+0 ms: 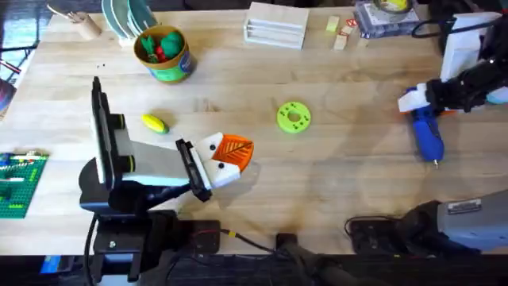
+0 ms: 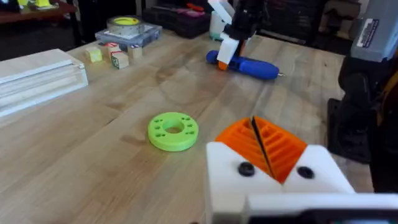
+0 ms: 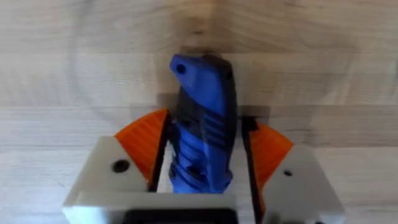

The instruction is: Pick up the gripper from the table and insert it into the empty holder that is missing its gripper. Then pick up a screw, insert it into the mounting hole, and use the screwdriver to tighten it. Finally, clean up the table by picking up the vegetable and placing it into the bucket.

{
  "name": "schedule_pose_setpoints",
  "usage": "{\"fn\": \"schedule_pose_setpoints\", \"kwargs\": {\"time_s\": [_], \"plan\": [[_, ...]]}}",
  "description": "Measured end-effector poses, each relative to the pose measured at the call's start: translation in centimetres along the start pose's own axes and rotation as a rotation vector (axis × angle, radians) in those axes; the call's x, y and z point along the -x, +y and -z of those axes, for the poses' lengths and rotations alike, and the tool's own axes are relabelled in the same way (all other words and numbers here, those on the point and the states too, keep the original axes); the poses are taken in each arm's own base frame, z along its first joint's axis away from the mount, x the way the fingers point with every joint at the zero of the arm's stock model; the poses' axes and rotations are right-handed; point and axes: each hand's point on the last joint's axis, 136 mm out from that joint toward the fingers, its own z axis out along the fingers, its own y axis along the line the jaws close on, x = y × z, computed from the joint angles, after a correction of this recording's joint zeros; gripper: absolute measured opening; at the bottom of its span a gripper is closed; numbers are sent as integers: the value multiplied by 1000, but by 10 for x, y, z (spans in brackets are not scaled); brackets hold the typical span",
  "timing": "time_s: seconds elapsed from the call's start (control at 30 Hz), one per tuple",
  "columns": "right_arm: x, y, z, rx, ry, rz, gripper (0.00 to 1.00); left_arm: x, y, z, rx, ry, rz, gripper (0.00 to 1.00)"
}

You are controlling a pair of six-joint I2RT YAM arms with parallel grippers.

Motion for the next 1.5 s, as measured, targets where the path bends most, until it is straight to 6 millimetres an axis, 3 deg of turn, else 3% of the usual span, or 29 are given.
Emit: {"fn": "schedule_pose_setpoints", "kwargs": {"time_s": [0.27, 0.37, 0.53, 1.13, 1.3, 1.5], "plan": [[1, -2, 0, -9, -4, 7, 368, 0, 0, 0, 0, 0, 0, 4], [1, -2, 0, -7, -4, 2, 277, 0, 0, 0, 0, 0, 0, 4], [1, -1, 0, 0, -6, -5, 31, 0, 0, 0, 0, 0, 0, 4], [3, 0, 4, 3, -20, -25, 24, 0, 0, 0, 0, 0, 0, 4], [17, -4, 38, -42, -132, -50, 24, 0, 0, 0, 0, 0, 0, 4], [44, -7, 119, -129, -416, -110, 24, 0, 0, 0, 0, 0, 0, 4]]}}
